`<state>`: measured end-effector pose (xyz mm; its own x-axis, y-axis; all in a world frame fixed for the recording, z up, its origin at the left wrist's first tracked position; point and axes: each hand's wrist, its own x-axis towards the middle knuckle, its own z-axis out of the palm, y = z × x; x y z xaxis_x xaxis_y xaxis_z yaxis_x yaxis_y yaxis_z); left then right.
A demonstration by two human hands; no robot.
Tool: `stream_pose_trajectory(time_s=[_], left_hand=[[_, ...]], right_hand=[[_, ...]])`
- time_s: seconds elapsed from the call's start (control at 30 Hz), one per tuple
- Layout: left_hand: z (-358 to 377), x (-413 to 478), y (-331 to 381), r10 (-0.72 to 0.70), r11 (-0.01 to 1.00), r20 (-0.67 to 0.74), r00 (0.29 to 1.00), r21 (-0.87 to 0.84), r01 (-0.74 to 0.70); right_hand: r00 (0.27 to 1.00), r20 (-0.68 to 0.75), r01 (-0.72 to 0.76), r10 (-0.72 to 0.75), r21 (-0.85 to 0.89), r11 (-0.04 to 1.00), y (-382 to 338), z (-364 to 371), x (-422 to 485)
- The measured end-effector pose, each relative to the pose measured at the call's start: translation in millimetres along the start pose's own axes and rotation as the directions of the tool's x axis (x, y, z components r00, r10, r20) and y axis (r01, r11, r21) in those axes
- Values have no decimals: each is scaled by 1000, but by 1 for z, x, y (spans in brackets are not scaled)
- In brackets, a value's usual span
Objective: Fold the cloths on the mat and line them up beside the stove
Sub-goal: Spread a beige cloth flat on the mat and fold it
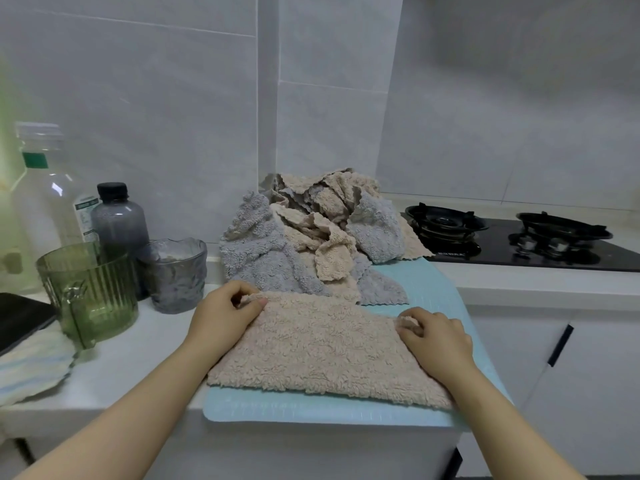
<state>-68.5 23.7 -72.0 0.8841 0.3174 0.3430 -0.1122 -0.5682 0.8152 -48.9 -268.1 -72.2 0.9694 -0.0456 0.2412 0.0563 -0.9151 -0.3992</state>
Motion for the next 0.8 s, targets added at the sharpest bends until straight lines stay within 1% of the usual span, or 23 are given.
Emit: stream_pose_trajectory(time_s=[0.07, 0.17, 0.23, 0.27, 0.33, 0.4, 0.43, 0.47, 0.53, 0.63, 0.7, 0.8], left_hand=[[0, 0, 1, -10, 998, -18, 1000, -69, 9], [0, 1, 3, -25, 986, -30, 999, -165, 19], [-2, 0, 3, -27, 976, -17, 999, -215, 23], [-2, -1, 2, -24, 974, -12, 1000, -227, 20], [-3, -2, 4, -20, 970, -13, 1000, -244, 16], [-3, -2, 8, -15, 967, -28, 1000, -255, 7], [-4, -1, 11, -6, 969, -34, 999, -249, -3], [-4, 1, 13, 6, 972, -35, 999, -234, -14], [-5, 7, 17, 23, 978, -32, 999, -207, -29], [-7, 18, 20, 11, 986, -90, 996, -164, -26], [-7, 26, 21, 12, 992, -134, 991, -127, -29], [-2, 34, 15, 18, 1000, -112, 993, 4, -17]], right_hand=[[1000, 12, 22, -23, 83, 996, -2, -4, -2], [993, 100, 44, -59, 152, 987, 0, -9, -3], [988, 147, 24, -54, 202, 979, 3, -10, -2], [988, 144, 13, -53, 267, 964, 5, -10, -1], [996, 84, -2, -43, 472, 882, 7, -10, 0], [1000, 17, -9, -2, 658, 753, 2, -13, 0], [999, -19, -5, 28, 719, 695, 0, -15, 1], [997, -61, 11, 52, 750, 661, -2, -17, 3], [988, -133, 53, 78, 769, 637, -6, -20, 11], [976, -174, 52, 132, 772, 634, -11, -22, 24], [967, -199, 51, 158, 763, 644, -15, -22, 33], [967, -197, 29, 162, 716, 698, -19, -14, 40]])
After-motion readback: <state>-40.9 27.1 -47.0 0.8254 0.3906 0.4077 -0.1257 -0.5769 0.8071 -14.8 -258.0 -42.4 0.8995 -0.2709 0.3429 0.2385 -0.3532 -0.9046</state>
